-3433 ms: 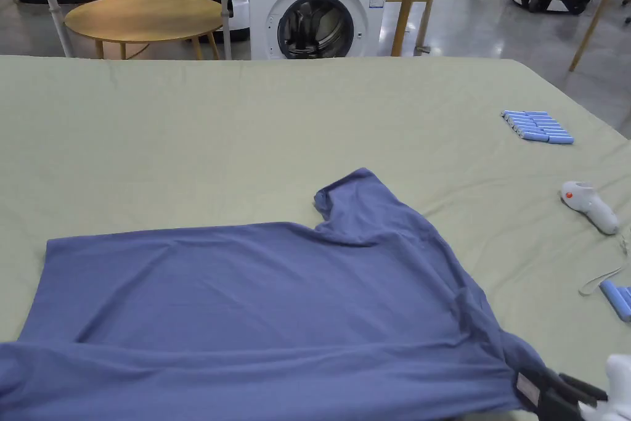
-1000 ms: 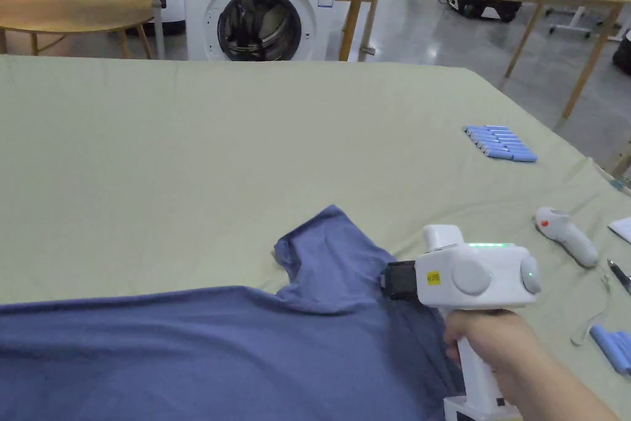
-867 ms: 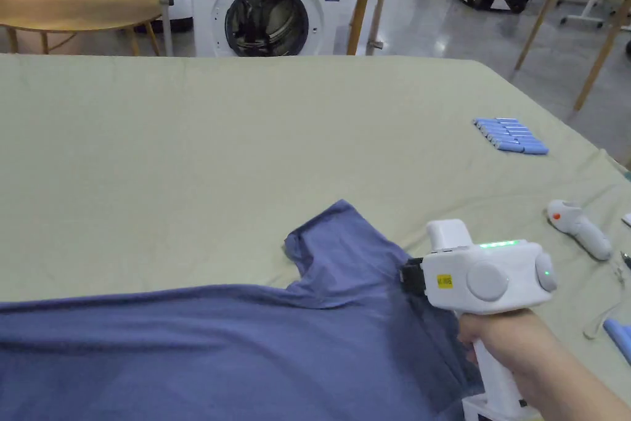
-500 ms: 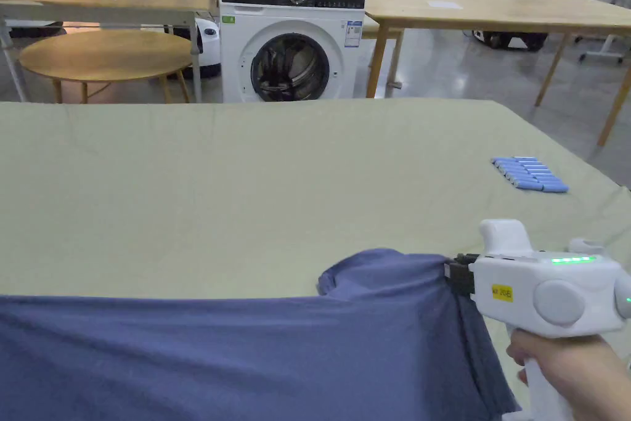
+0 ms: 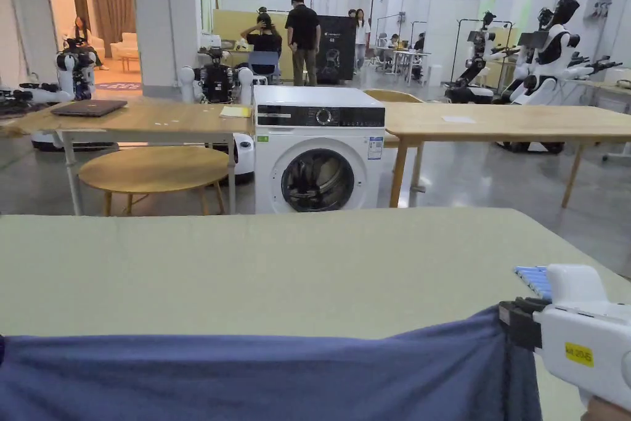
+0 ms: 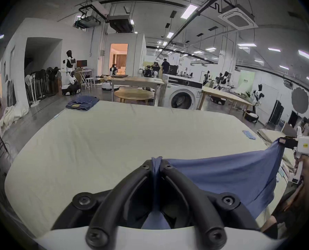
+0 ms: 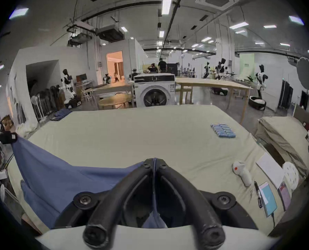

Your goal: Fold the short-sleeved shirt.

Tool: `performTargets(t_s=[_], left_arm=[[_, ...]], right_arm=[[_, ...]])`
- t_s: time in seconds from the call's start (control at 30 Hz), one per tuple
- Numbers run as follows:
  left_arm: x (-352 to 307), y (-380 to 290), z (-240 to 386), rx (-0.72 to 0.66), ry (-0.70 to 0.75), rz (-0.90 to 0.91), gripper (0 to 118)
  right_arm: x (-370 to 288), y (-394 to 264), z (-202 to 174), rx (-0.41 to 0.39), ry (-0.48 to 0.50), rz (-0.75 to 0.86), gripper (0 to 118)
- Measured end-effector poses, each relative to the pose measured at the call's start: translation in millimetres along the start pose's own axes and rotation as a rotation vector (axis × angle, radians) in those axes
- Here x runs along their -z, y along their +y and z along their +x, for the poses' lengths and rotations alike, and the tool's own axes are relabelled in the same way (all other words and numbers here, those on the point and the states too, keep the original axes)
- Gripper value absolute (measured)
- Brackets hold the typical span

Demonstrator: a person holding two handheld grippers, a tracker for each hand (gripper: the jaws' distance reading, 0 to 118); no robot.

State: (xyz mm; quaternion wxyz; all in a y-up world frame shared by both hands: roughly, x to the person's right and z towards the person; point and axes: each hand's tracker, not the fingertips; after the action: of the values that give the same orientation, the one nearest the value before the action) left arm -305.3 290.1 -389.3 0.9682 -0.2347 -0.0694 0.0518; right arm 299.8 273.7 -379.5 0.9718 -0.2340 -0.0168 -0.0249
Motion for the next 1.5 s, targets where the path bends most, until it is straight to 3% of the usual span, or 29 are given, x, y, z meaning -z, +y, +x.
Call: performTargets(t_s=[0.27,0.3,0.53,0.77,0.93,1.03,1.27,1.3,1.4,1.43,1.47,1.5], left_arm=[[-18.6,-54.2,-7.3,0.056,0.001,-0.109,0],[-21.4,-62.6,-8.4,0.053,-0.003,-0.123,0],[-42.7,-119.2,-6.9,0.063,-0.011,-0.209,0],[-61.2,-171.5,-18.8,-0.017,-0.025,-0.281,0],[-63.2,-199.2,-14.3,-0.014,-0.016,-0.336,0],[-59.6,-207.9,-9.5,0.016,0.003,-0.352,0],[-44.0,-219.6,-13.4,-0.002,0.038,-0.383,1],[-45.4,-222.6,-11.9,-0.004,0.048,-0.381,5],[-50.7,-226.1,-11.7,-0.082,0.098,-0.329,46],[-55.7,-226.7,-9.9,-0.074,0.107,-0.313,46],[-61.4,-224.8,-8.5,-0.067,0.106,-0.311,97],[-73.5,-218.7,-6.3,-0.060,0.090,-0.266,112]], right_arm=[[-40.5,-49.7,-9.2,-0.033,0.015,-0.077,0],[-34.4,-54.7,6.6,-0.035,0.017,-0.089,0],[-61.6,-99.9,10.5,-0.042,0.005,-0.141,0],[-87.9,-140.1,21.0,-0.069,0.013,-0.172,0],[-87.1,-167.5,24.1,-0.059,-0.001,-0.221,0],[-73.6,-183.0,23.5,-0.130,-0.037,-0.295,0],[-53.0,-208.6,27.3,-0.140,-0.082,-0.367,0],[-50.7,-211.9,27.6,-0.139,-0.082,-0.377,0],[-51.7,-218.7,27.0,-0.132,-0.088,-0.375,2],[-55.5,-216.1,26.4,-0.113,-0.089,-0.357,2],[-64.0,-208.9,24.8,-0.078,-0.108,-0.328,15],[-76.6,-199.6,22.9,-0.044,-0.139,-0.246,41]])
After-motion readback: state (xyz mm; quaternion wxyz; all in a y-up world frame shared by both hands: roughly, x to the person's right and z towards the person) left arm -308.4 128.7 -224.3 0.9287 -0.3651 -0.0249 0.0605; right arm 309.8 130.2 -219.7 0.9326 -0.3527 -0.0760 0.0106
